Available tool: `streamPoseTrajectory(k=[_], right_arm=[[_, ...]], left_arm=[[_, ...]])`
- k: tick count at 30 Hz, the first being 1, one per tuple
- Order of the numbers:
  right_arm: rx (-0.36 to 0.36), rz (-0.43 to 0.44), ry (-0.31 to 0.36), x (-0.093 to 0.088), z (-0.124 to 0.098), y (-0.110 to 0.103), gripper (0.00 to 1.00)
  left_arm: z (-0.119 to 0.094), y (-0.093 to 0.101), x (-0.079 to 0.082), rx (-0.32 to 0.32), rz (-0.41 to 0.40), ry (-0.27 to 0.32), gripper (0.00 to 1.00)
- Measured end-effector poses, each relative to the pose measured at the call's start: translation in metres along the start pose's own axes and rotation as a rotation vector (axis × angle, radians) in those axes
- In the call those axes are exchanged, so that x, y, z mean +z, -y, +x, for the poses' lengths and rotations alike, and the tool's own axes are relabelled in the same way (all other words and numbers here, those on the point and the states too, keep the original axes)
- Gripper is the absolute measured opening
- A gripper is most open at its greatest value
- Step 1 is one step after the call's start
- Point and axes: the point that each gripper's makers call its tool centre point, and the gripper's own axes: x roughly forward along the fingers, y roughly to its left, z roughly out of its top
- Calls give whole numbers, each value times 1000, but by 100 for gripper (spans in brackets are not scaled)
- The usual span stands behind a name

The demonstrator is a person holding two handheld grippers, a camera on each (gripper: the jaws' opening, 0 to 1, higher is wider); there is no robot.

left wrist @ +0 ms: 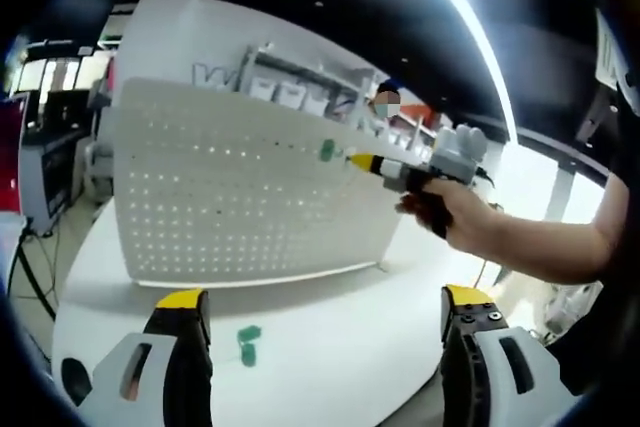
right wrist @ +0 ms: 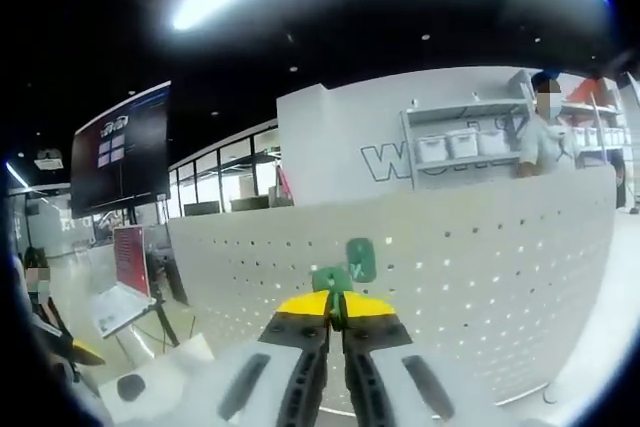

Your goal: Insert the hook assembly into the mounting plate slot until the hook locks in place.

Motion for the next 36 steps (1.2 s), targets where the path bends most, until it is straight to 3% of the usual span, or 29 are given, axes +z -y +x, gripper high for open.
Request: streamPoseTrajectory(k=[13,25,27,36], right_arm=[[-84,7,43,14,19,38,0],[-147,7,79,20,29,52,0],[-154,-24,62,15,33,54,0],[-184,8,102,19,34,61,0]], left_arm=[[6,-6,-4,5,-5,-20,96],[5,-14,-8,25,-18,-32,94],[5,-15,-9,27,-19,-36,93],[5,-21,-10,39,-26,-40,92]])
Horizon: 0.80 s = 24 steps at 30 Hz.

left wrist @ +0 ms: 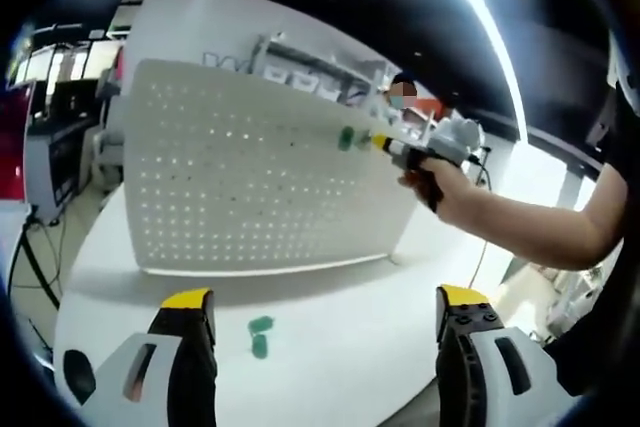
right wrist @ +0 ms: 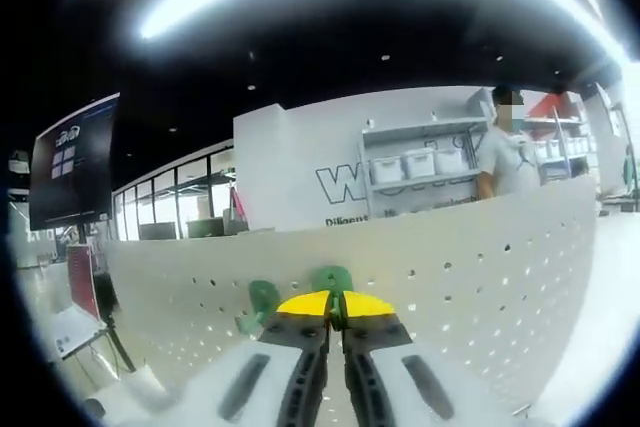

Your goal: Insert the hook assembly into the mounting plate slot until the hook locks in place.

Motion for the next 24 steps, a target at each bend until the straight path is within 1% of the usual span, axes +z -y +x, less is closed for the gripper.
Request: streamPoseTrajectory(k=[5,13,18,21,24], right_arm=[[2,11,1,-4,1,-1,0],[-24,12,5,-9,3,-2,0],[-22,-21,-4,-10,6,-2,1],[-24,-89,-24,-10,8,-2,1],[-24,-59,-27,-11,8,-1,1]], left_arm=[[1,0,-1,-2,-3,-3,92],[1,-3,-1,0,-2,-6,91],[1,-3,-3,2,-6,-12,91],[1,-2,-4,-1,-5,-10,91],[1,-1,-5,-2,-5,-13,91]])
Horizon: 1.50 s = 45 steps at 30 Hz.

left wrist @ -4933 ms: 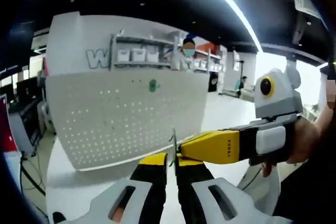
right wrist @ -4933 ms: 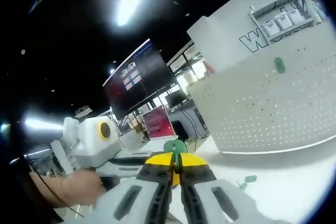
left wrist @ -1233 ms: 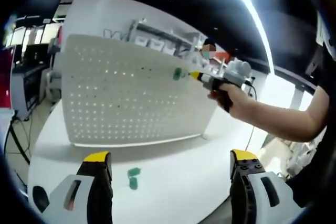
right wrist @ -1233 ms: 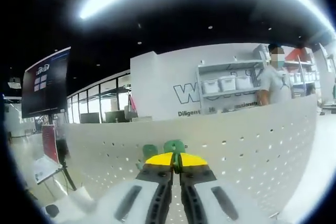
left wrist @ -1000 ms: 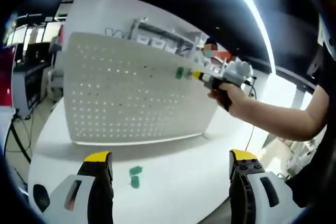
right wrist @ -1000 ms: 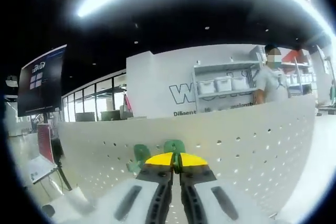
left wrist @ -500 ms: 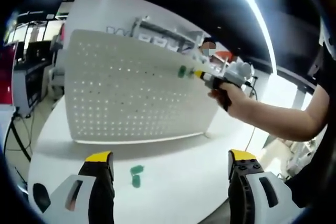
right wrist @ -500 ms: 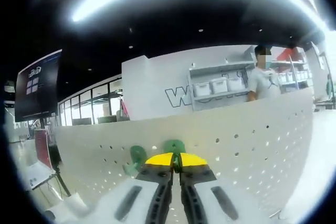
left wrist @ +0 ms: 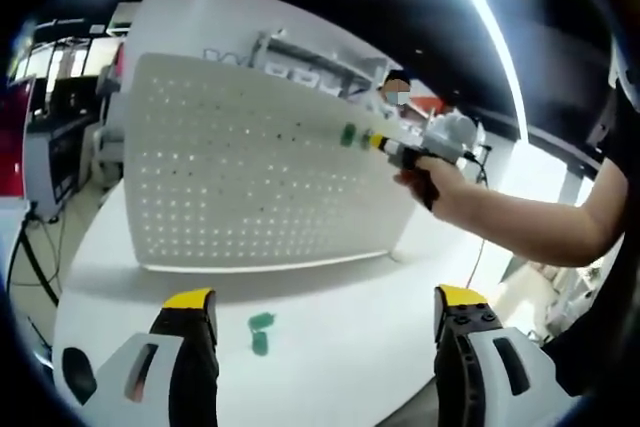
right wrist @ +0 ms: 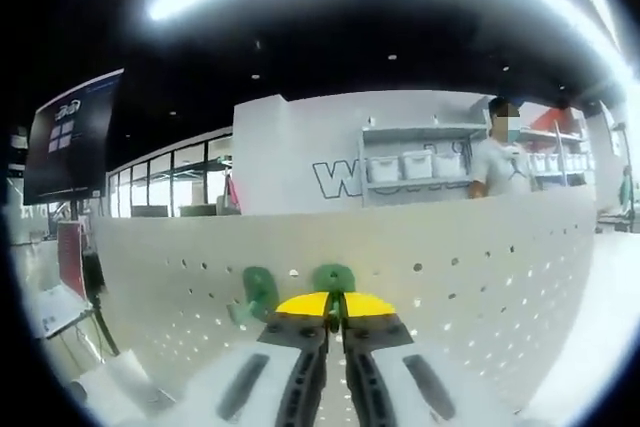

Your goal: Insert the hook assembly into the mounting plate slot until the hook locks in place.

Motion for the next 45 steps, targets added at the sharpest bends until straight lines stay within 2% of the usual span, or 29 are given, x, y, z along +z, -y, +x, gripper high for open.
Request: streamPoseTrajectory(k=[5,12,22,24,27,35,39,42,45], right_arm=[[12,-7,-20,-2,0,-2,5],[15,-13,-18,6,-7,-8,13],[41,11,64,51,-21,-6,18],[36,-6,55,51,-23,0,19],[32,15,49,51,-33,8,20],[63,-3,24,50,-69,18,22],[82,-9,-2,43,-89,24,22],[107,-62,-35,35,-102,28,22],[122,-53,-55,29,-112,32,23]], left_arm=[[-4,-2,-3,9,-3,-3,91],[-7,1,-4,6,-12,-2,91],[-14,4,-7,13,-6,-11,91],[-15,5,-9,12,-7,-17,91],[-17,5,-10,15,-6,-20,91],[-24,7,-13,26,-9,-26,91],[-27,9,-17,31,-11,-31,91],[-30,11,-21,32,-12,-38,91],[-33,12,-25,37,-10,-47,91]])
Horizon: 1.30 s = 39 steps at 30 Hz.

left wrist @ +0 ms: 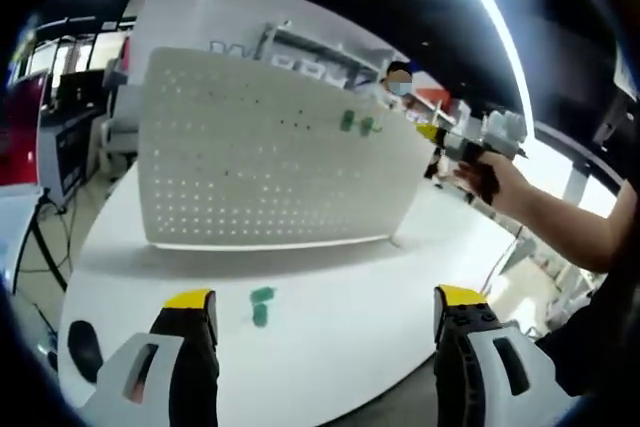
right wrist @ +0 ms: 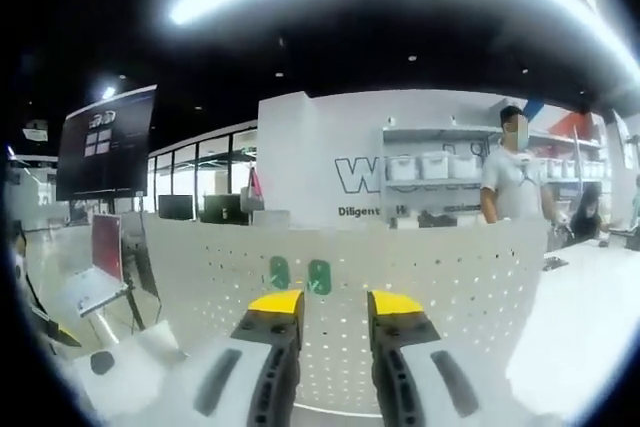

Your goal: Insert the hook assembly into the mounting plate slot until the hook locks in place.

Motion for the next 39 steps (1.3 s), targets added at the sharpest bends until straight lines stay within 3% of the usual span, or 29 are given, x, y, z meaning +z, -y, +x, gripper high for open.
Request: streamPoseTrajectory(k=[8,12,28,39], right_arm=[[50,-13,-77,-31,-26,-8,25],[87,-8,-143,-55,-41,-18,26],[253,8,-343,-140,-100,-82,28],[314,35,-451,-180,-138,-108,28]], left_arm=[[-6,3,-8,11,1,-20,90],[-9,3,-15,19,-5,-38,90],[-16,3,-41,57,-19,-98,90],[-19,3,-64,65,-48,-168,91]])
